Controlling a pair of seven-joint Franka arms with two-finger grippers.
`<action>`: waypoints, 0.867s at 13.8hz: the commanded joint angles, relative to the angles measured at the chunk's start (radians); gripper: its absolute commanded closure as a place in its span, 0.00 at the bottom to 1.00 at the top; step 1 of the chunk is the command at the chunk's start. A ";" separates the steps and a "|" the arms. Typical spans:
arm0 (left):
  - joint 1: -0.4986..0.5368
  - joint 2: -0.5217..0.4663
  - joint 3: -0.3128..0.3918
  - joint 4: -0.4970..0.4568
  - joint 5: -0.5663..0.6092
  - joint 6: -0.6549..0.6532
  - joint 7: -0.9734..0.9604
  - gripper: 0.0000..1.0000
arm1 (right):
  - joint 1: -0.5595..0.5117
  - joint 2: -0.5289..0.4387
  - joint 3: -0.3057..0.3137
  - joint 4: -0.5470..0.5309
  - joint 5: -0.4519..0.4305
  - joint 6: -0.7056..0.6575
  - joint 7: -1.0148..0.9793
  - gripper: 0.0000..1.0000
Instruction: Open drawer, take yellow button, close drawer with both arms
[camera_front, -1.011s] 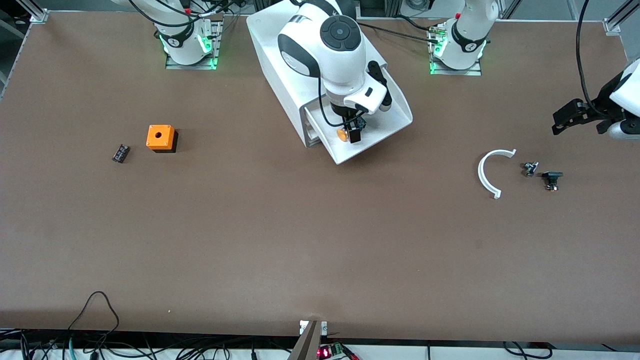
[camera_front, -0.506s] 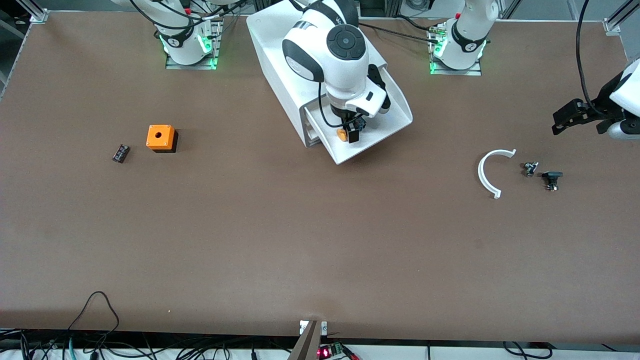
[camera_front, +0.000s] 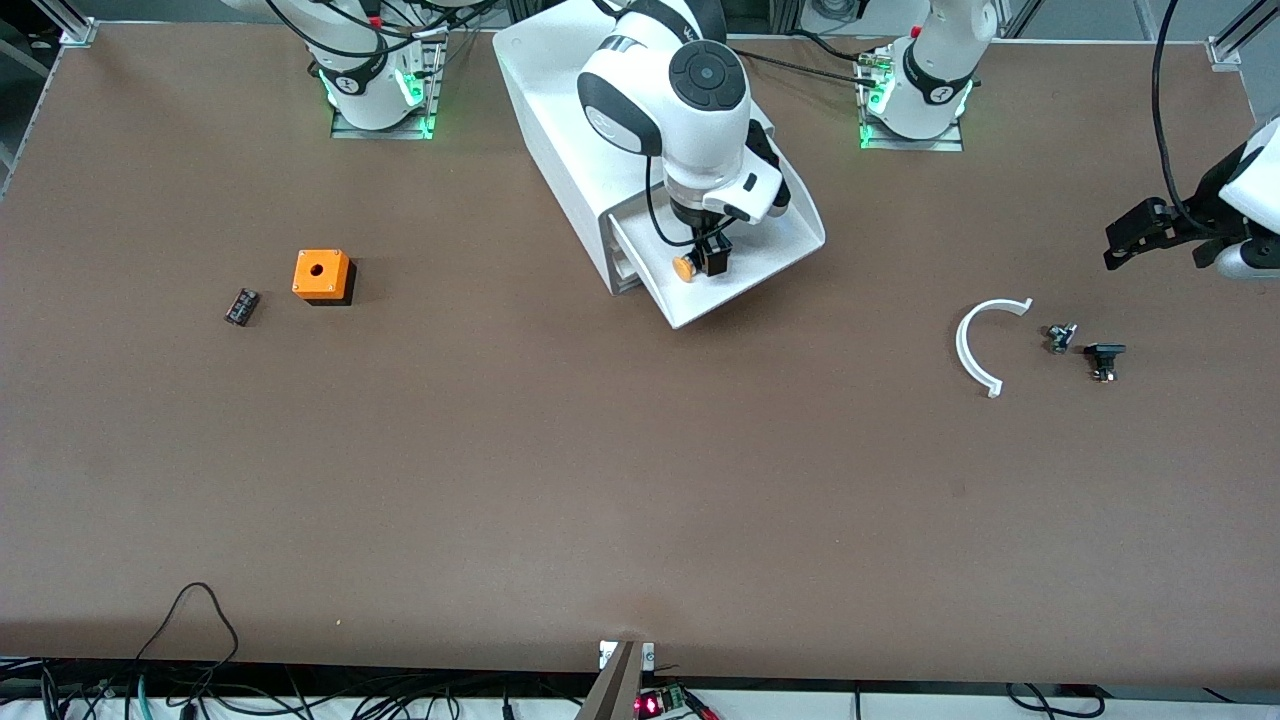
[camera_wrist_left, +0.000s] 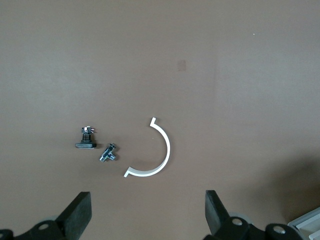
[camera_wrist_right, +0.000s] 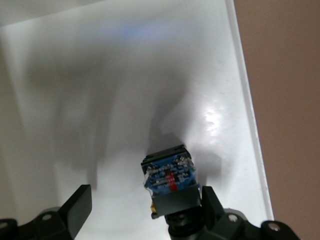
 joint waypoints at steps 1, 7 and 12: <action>-0.015 -0.001 0.010 0.007 0.016 -0.007 -0.009 0.00 | 0.014 0.029 0.000 0.039 -0.027 -0.022 -0.013 0.04; -0.015 0.001 0.013 0.007 0.016 -0.007 -0.009 0.00 | 0.024 0.035 0.000 0.039 -0.043 -0.022 -0.011 0.36; -0.015 -0.001 0.013 0.007 0.016 -0.005 -0.009 0.00 | 0.028 0.034 0.002 0.041 -0.043 -0.016 -0.003 0.58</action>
